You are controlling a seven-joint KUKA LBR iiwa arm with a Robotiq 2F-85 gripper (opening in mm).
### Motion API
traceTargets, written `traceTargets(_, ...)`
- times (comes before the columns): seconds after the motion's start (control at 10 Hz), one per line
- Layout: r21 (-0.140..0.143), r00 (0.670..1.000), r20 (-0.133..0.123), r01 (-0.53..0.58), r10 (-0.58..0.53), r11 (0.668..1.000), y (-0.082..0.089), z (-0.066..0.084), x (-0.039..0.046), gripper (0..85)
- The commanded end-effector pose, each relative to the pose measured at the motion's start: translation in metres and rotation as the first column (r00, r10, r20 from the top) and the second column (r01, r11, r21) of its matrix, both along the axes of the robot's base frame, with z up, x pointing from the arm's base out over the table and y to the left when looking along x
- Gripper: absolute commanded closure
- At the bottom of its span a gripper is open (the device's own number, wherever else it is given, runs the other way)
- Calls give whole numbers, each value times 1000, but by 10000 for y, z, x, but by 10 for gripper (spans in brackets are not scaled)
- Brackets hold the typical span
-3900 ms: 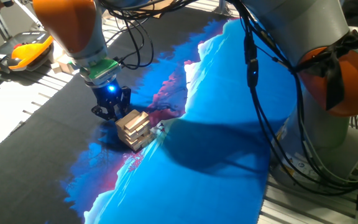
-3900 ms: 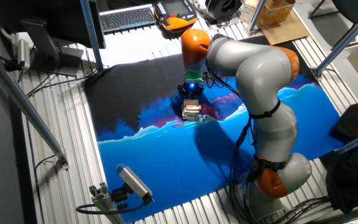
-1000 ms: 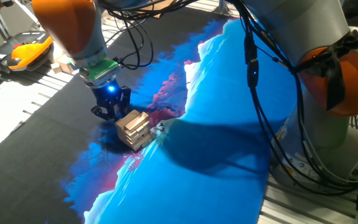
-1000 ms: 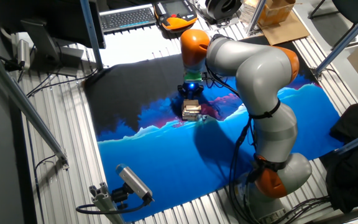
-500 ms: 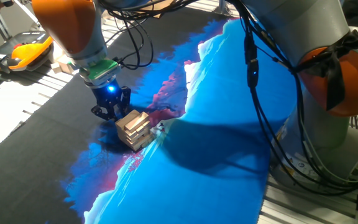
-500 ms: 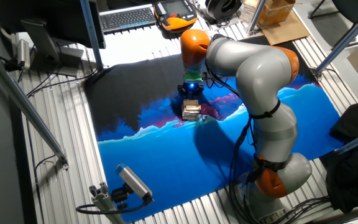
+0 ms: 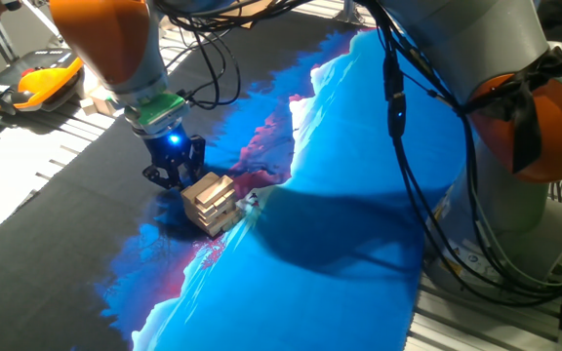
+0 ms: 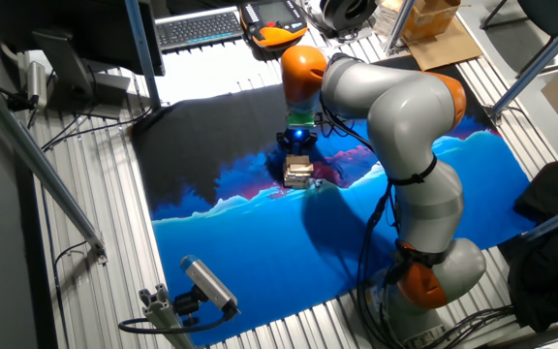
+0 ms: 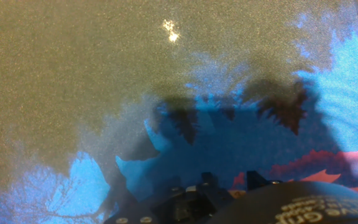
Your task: Play Jenga
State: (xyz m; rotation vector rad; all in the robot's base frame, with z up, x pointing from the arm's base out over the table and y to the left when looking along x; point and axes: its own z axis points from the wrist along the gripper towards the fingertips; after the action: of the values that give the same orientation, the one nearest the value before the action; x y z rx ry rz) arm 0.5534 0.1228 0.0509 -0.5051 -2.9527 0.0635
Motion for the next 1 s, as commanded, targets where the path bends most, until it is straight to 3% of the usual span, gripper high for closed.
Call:
traceTargets(0.0,0,1000,-1,0,0,1000,2,0,-2,510)
traceTargets(0.9,-8,999,-16,-31,31,999,23,-1,-34,510)
